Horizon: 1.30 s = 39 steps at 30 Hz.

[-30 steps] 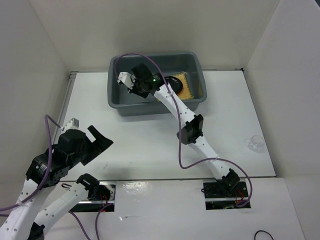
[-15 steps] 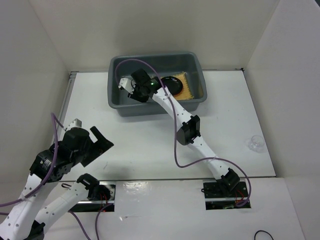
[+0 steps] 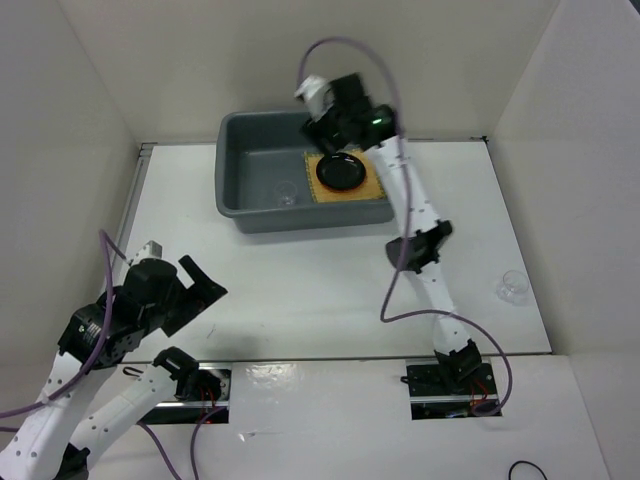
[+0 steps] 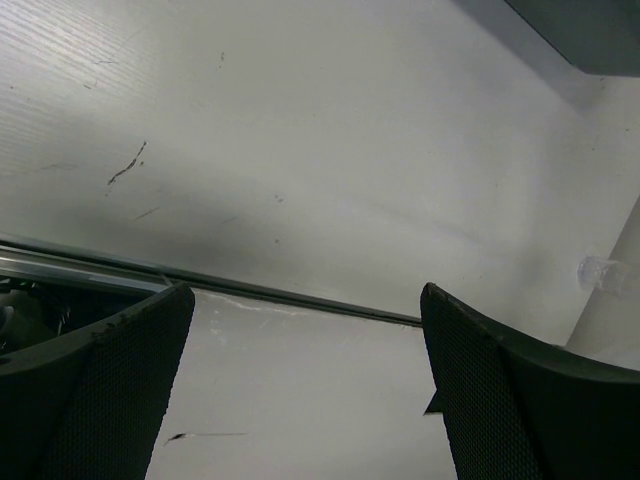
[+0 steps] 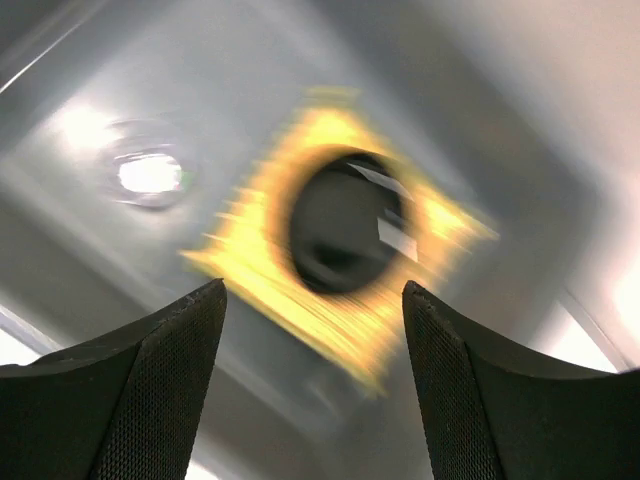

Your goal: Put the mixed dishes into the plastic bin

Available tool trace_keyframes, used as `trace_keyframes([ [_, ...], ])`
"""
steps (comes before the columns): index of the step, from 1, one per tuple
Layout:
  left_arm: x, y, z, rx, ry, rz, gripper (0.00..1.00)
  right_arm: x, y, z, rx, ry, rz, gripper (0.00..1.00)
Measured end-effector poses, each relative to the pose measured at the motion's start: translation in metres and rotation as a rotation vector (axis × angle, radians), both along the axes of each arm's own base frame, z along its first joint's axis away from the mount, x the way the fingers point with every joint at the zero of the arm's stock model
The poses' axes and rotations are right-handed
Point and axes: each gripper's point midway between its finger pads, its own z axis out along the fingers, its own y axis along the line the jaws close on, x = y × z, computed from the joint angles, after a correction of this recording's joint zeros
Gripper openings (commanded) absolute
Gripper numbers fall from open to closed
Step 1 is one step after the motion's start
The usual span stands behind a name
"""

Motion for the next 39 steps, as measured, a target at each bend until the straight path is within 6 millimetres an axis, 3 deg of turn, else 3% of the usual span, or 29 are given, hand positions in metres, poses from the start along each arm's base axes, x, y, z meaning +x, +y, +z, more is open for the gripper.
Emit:
trace_keyframes([
  [1, -0.001, 0.001, 0.001, -0.005, -0.008, 0.001, 1.00, 0.002, -0.037, 0.040, 0.049, -0.035, -0.075, 0.84],
  [2, -0.002, 0.001, 0.002, -0.010, -0.016, 0.001, 1.00, 0.002, -0.069, 0.068, 0.083, -0.063, -0.141, 0.84],
  [4, -0.003, 0.002, 0.005, -0.018, -0.031, 0.004, 1.00, -0.010, -0.160, 0.131, 0.132, -0.131, -0.294, 0.84],
  [6, -0.004, 0.003, 0.004, -0.019, -0.038, 0.006, 1.00, -0.037, -0.254, 0.169, 0.129, -0.182, -0.460, 0.84],
  [7, -0.004, 0.003, 0.003, -0.018, -0.039, 0.007, 1.00, -0.054, -0.289, 0.178, 0.112, -0.195, -0.528, 0.84],
  [8, -0.003, 0.003, 0.000, -0.015, -0.035, 0.007, 1.00, -0.075, -0.320, 0.179, 0.083, -0.183, -0.590, 0.84],
  [10, -0.002, 0.002, -0.006, -0.006, -0.021, 0.003, 1.00, -0.113, -0.360, 0.157, 0.032, -0.124, -0.670, 0.84],
  [12, 0.002, -0.001, -0.011, -0.002, -0.007, -0.002, 1.00, -0.152, -0.389, 0.105, -0.040, -0.007, -0.741, 0.86],
  [14, 0.005, -0.005, -0.015, -0.006, 0.001, -0.009, 1.00, -0.194, -0.419, 0.039, -0.137, 0.108, -0.827, 0.86],
  [16, 0.009, -0.009, -0.018, -0.016, 0.003, -0.017, 1.00, -0.239, -0.437, -0.036, -0.235, 0.272, -0.868, 0.86],
  [18, 0.010, -0.013, -0.020, -0.028, 0.003, -0.026, 1.00, -0.269, -0.442, -0.083, -0.292, 0.391, -0.877, 0.85],
  [20, 0.010, -0.015, -0.022, -0.031, 0.013, -0.037, 1.00, -0.289, -0.447, -0.112, -0.323, 0.464, -0.891, 0.85],
  [26, 0.015, -0.023, -0.034, 0.013, 0.087, -0.081, 1.00, -0.298, -0.473, -0.131, -0.328, 0.424, -0.986, 0.82],
  [30, 0.019, -0.025, -0.038, 0.033, 0.103, -0.100, 1.00, -0.300, -0.480, -0.142, -0.307, 0.428, -1.006, 0.78],
  [39, 0.018, -0.025, -0.027, -0.004, 0.047, -0.095, 1.00, -0.290, -0.468, -0.172, -0.227, 0.509, -0.917, 0.72],
])
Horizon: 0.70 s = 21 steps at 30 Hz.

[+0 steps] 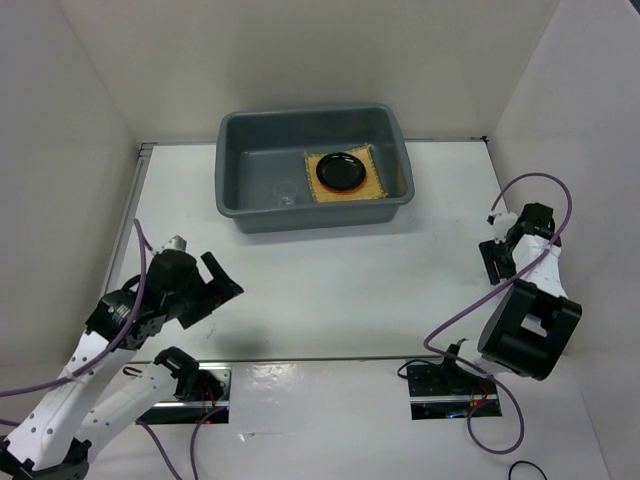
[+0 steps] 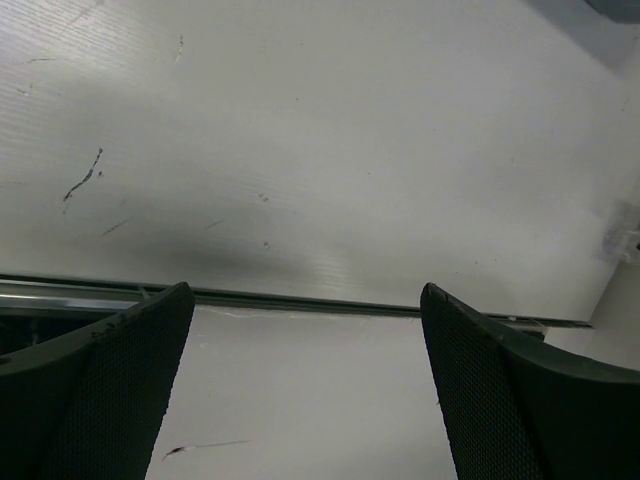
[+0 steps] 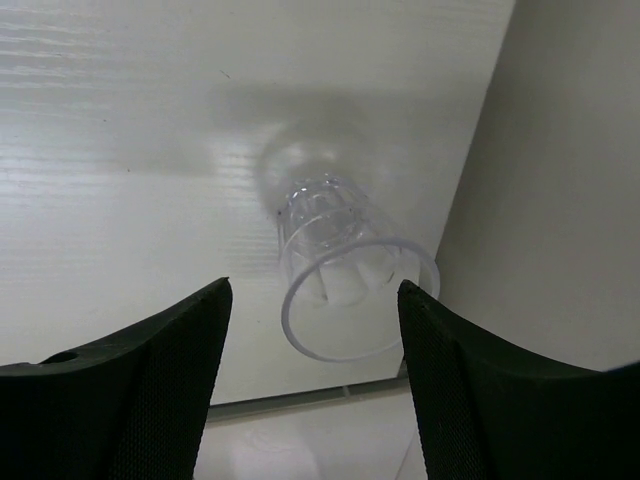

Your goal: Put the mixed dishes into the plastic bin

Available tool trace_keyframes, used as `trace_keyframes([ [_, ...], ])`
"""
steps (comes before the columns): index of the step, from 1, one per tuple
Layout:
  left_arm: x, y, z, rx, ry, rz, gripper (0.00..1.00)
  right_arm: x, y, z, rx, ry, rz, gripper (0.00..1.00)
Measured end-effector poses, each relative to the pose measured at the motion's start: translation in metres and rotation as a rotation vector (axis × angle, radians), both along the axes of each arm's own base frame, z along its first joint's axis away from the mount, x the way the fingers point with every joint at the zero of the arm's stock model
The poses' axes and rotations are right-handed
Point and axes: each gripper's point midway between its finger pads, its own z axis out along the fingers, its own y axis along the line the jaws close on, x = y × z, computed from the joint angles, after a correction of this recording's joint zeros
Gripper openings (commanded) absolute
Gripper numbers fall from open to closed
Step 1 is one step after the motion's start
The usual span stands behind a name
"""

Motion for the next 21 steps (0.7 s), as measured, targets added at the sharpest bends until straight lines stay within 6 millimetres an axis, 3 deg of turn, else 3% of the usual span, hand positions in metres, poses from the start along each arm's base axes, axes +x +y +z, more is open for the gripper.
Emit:
trace_keyframes([
  [4, -0.006, 0.003, 0.006, -0.028, -0.037, 0.007, 1.00, 0.003, 0.004, -0.009, 0.026, 0.015, 0.015, 0.62],
  [7, -0.012, 0.006, 0.009, -0.052, -0.052, 0.022, 1.00, 0.003, 0.006, -0.023, 0.054, 0.056, 0.016, 0.46],
  [8, -0.013, 0.006, 0.009, -0.055, -0.053, 0.024, 1.00, 0.002, 0.006, -0.030, 0.065, 0.074, 0.016, 0.25],
  [11, -0.015, 0.007, 0.008, -0.066, -0.049, 0.038, 1.00, 0.001, 0.008, -0.047, 0.100, 0.120, 0.018, 0.00],
  [14, -0.016, 0.008, 0.007, -0.064, -0.043, 0.040, 1.00, 0.017, 0.007, -0.038, 0.115, 0.083, 0.018, 0.00],
  [16, -0.017, 0.008, 0.006, -0.063, -0.040, 0.041, 1.00, 0.028, 0.012, -0.025, 0.154, 0.063, 0.021, 0.00],
  [18, -0.017, 0.008, 0.006, -0.062, -0.039, 0.041, 1.00, 0.049, 0.019, 0.006, 0.170, 0.009, 0.040, 0.00],
  [21, -0.018, 0.009, 0.007, -0.065, -0.044, 0.042, 1.00, 0.113, 0.048, 0.090, 0.138, -0.185, 0.149, 0.00],
])
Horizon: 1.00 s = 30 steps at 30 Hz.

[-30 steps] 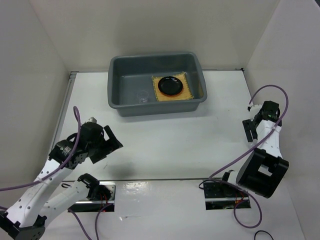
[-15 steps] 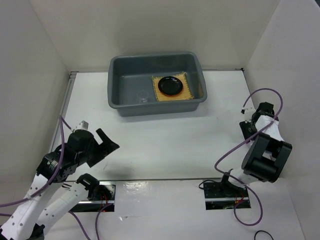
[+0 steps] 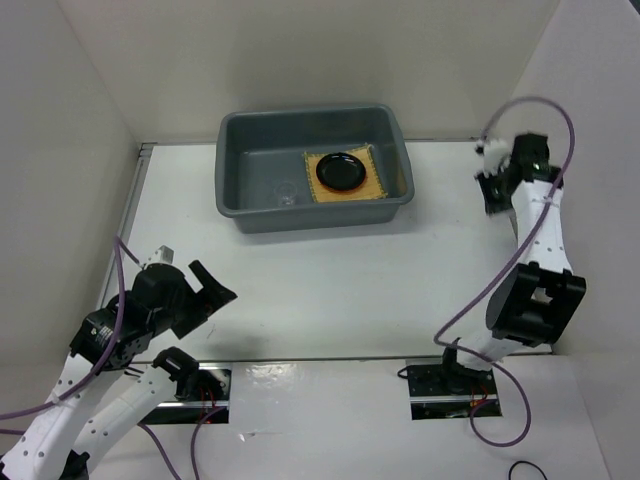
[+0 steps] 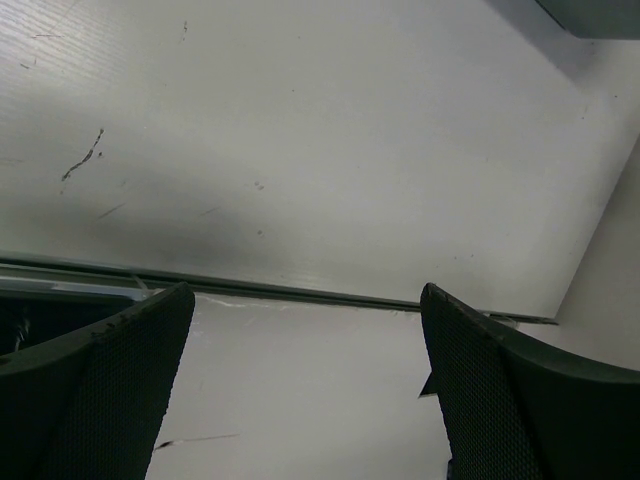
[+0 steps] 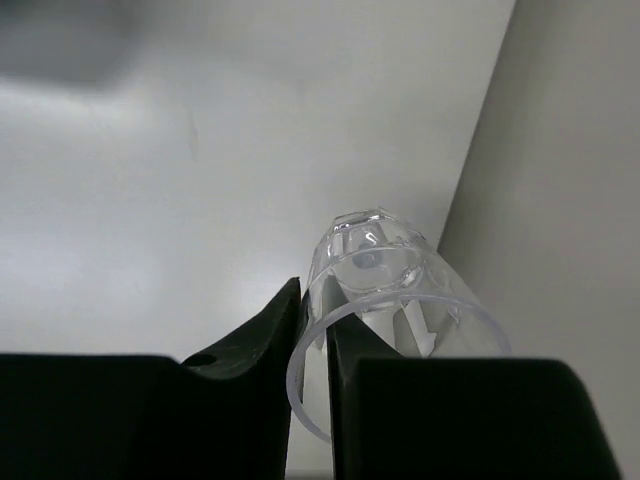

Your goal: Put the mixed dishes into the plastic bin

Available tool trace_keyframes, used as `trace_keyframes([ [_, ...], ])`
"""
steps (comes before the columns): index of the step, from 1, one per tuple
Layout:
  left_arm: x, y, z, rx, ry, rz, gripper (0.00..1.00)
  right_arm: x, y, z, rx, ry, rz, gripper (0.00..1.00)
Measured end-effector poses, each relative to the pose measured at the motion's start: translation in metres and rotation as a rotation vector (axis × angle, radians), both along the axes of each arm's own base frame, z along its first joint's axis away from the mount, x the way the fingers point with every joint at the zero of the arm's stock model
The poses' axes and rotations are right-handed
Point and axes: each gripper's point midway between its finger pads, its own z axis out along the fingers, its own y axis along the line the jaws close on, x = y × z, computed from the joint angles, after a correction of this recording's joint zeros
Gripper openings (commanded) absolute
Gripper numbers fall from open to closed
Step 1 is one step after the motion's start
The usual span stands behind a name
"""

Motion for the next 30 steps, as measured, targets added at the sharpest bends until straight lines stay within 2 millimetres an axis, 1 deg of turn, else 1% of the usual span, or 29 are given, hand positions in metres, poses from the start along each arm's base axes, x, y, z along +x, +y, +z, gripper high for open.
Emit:
trace_keyframes([
  [1, 0.000, 0.000, 0.000, -0.001, -0.001, 0.001, 1.00, 0.024, 0.019, 0.037, -0.024, -0.096, 0.046, 0.00],
  [2, 0.000, 0.000, 0.000, -0.001, -0.001, 0.001, 1.00, 0.046, 0.045, 0.074, -0.047, -0.200, 0.102, 0.00],
  [3, 0.000, 0.000, 0.000, 0.000, -0.001, 0.001, 1.00, 0.064, 0.080, 0.112, -0.058, -0.310, 0.170, 0.00],
  [4, 0.000, 0.000, -0.001, 0.000, 0.001, 0.001, 1.00, 0.077, 0.123, 0.147, -0.052, -0.417, 0.258, 0.00],
  [5, 0.000, 0.000, -0.002, 0.002, 0.003, 0.001, 1.00, 0.081, 0.167, 0.179, -0.033, -0.507, 0.344, 0.00],
  [6, 0.000, 0.000, -0.002, 0.002, 0.004, 0.001, 1.00, 0.083, 0.205, 0.198, -0.005, -0.559, 0.422, 0.00],
  [7, 0.000, 0.000, -0.003, 0.003, 0.006, 0.001, 1.00, 0.081, 0.239, 0.217, 0.026, -0.602, 0.490, 0.00],
  [8, 0.000, 0.000, -0.003, 0.002, 0.006, 0.001, 1.00, 0.085, 0.268, 0.237, 0.061, -0.647, 0.542, 0.00],
  [9, 0.000, 0.000, -0.003, 0.003, 0.007, 0.002, 1.00, 0.096, 0.286, 0.248, 0.082, -0.675, 0.564, 0.01],
  [11, 0.000, 0.000, -0.003, 0.004, 0.009, 0.003, 1.00, 0.123, 0.304, 0.271, 0.106, -0.724, 0.563, 0.07],
  [12, 0.000, 0.000, -0.003, 0.003, 0.009, 0.005, 1.00, 0.147, 0.316, 0.272, 0.115, -0.754, 0.560, 0.09],
  [13, 0.000, 0.000, -0.003, -0.001, 0.009, 0.010, 1.00, 0.166, 0.323, 0.276, 0.113, -0.797, 0.546, 0.09],
  [14, 0.000, 0.000, -0.002, -0.009, 0.008, 0.016, 1.00, 0.193, 0.332, 0.253, 0.095, -0.792, 0.535, 0.09],
  [15, 0.000, 0.000, -0.001, -0.013, 0.004, 0.021, 1.00, 0.204, 0.339, 0.223, 0.073, -0.730, 0.537, 0.09],
  [16, 0.000, 0.000, -0.001, -0.017, 0.001, 0.022, 1.00, 0.211, 0.347, 0.188, 0.054, -0.653, 0.549, 0.11],
  [17, -0.001, 0.001, 0.000, -0.020, -0.001, 0.025, 1.00, 0.217, 0.358, 0.148, 0.043, -0.570, 0.569, 0.12],
  [18, -0.001, 0.001, 0.000, -0.024, -0.004, 0.027, 1.00, 0.222, 0.370, 0.117, 0.043, -0.514, 0.586, 0.12],
  [20, -0.001, 0.001, 0.001, -0.032, -0.003, 0.036, 1.00, 0.230, 0.396, 0.060, 0.046, -0.432, 0.621, 0.12],
  [21, -0.001, 0.001, 0.001, -0.034, -0.002, 0.038, 1.00, 0.228, 0.405, 0.031, 0.045, -0.374, 0.641, 0.12],
  [22, -0.001, 0.000, 0.000, -0.033, 0.000, 0.039, 1.00, 0.223, 0.412, 0.010, 0.045, -0.325, 0.658, 0.13],
  [23, 0.000, 0.000, 0.000, -0.030, 0.005, 0.039, 1.00, 0.220, 0.417, -0.003, 0.047, -0.296, 0.672, 0.13],
  [24, 0.000, 0.000, -0.002, -0.025, 0.014, 0.039, 1.00, 0.216, 0.427, -0.007, 0.060, -0.293, 0.693, 0.13],
  [25, 0.000, 0.000, -0.003, -0.021, 0.021, 0.039, 1.00, 0.216, 0.433, -0.006, 0.067, -0.306, 0.703, 0.13],
  [26, 0.001, 0.000, -0.004, -0.015, 0.031, 0.039, 1.00, 0.218, 0.442, 0.001, 0.075, -0.340, 0.716, 0.13],
  [28, 0.002, -0.001, -0.008, -0.005, 0.049, 0.039, 1.00, 0.218, 0.453, 0.013, 0.086, -0.386, 0.736, 0.13],
  [30, 0.003, -0.002, -0.010, 0.002, 0.062, 0.039, 1.00, 0.218, 0.464, 0.021, 0.101, -0.421, 0.757, 0.16],
])
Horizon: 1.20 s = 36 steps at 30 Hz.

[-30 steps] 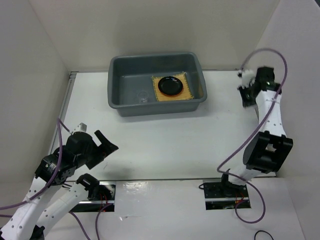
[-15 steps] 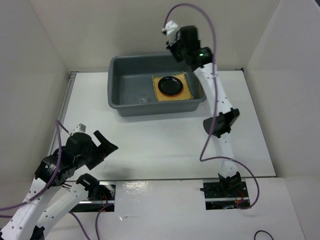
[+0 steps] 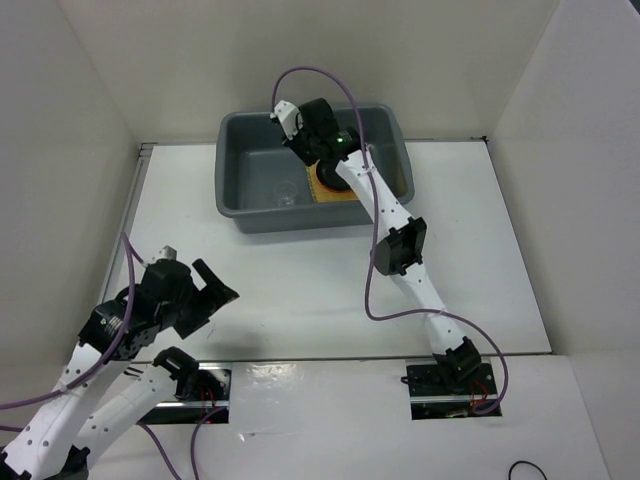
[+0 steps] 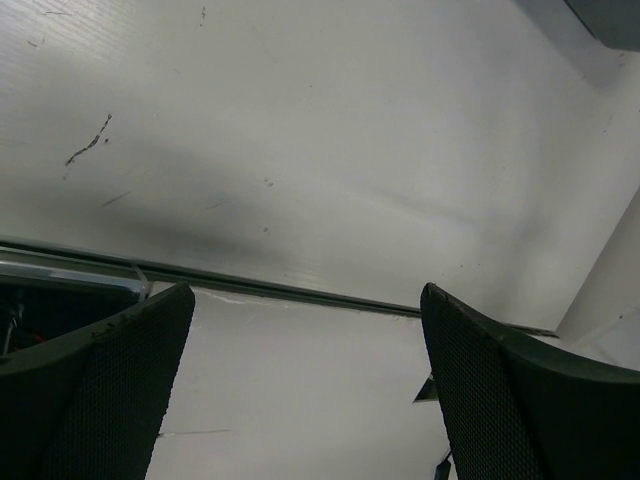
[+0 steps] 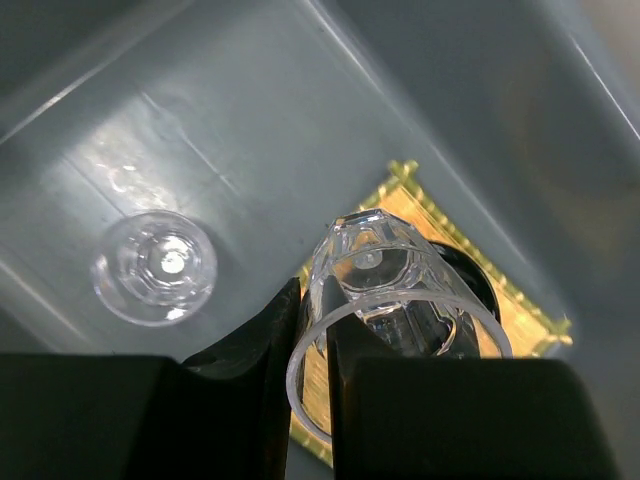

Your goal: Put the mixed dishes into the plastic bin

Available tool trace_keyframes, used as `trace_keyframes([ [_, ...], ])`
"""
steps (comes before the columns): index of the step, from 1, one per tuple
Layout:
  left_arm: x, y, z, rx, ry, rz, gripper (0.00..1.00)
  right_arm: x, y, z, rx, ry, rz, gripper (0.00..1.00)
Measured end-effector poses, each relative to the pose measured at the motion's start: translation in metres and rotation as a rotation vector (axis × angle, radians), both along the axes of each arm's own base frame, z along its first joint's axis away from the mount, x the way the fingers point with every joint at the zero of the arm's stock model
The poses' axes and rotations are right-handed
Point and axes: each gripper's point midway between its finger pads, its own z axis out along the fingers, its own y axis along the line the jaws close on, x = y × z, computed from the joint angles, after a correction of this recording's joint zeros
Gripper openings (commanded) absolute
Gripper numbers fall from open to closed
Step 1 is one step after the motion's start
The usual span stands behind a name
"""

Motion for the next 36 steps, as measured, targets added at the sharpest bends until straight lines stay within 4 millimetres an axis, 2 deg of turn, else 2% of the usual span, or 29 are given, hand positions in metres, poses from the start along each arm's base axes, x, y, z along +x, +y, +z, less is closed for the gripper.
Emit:
trace_keyframes([
  [2, 0.000, 0.000, -0.001, 0.004, 0.007, -0.001, 1.00, -0.002, 0.008, -0.001, 0.005, -0.005, 0.023, 0.21],
  [5, 0.000, 0.000, -0.002, 0.005, 0.010, -0.001, 1.00, -0.003, 0.020, -0.010, -0.002, -0.016, 0.052, 0.21],
  [11, 0.002, -0.001, -0.008, 0.027, 0.045, -0.003, 1.00, 0.003, 0.029, -0.059, -0.044, 0.017, 0.087, 0.26],
  [17, 0.005, -0.003, -0.018, 0.064, 0.107, -0.008, 1.00, 0.007, 0.033, -0.091, -0.074, 0.029, 0.115, 0.27],
  [23, 0.006, -0.003, -0.022, 0.077, 0.130, -0.008, 1.00, 0.011, 0.038, -0.109, -0.083, 0.019, 0.147, 0.31],
  [27, 0.006, -0.003, -0.024, 0.082, 0.140, -0.007, 1.00, 0.014, 0.040, -0.108, -0.076, 0.003, 0.150, 0.37],
  [30, 0.006, -0.003, -0.025, 0.085, 0.146, -0.007, 1.00, 0.017, 0.042, -0.103, -0.058, -0.011, 0.140, 0.56],
  [31, 0.006, -0.003, -0.025, 0.086, 0.148, -0.007, 1.00, 0.019, 0.043, -0.100, -0.046, -0.021, 0.133, 0.66],
  [33, 0.006, -0.003, -0.026, 0.089, 0.152, -0.007, 1.00, 0.023, 0.045, -0.092, -0.023, -0.039, 0.118, 0.77],
  [34, 0.006, -0.003, -0.026, 0.089, 0.154, -0.006, 1.00, 0.024, 0.046, -0.085, -0.011, -0.050, 0.113, 0.87],
  [36, 0.005, -0.003, -0.026, 0.089, 0.155, -0.003, 1.00, 0.025, 0.045, -0.065, 0.011, -0.076, 0.102, 0.95],
])
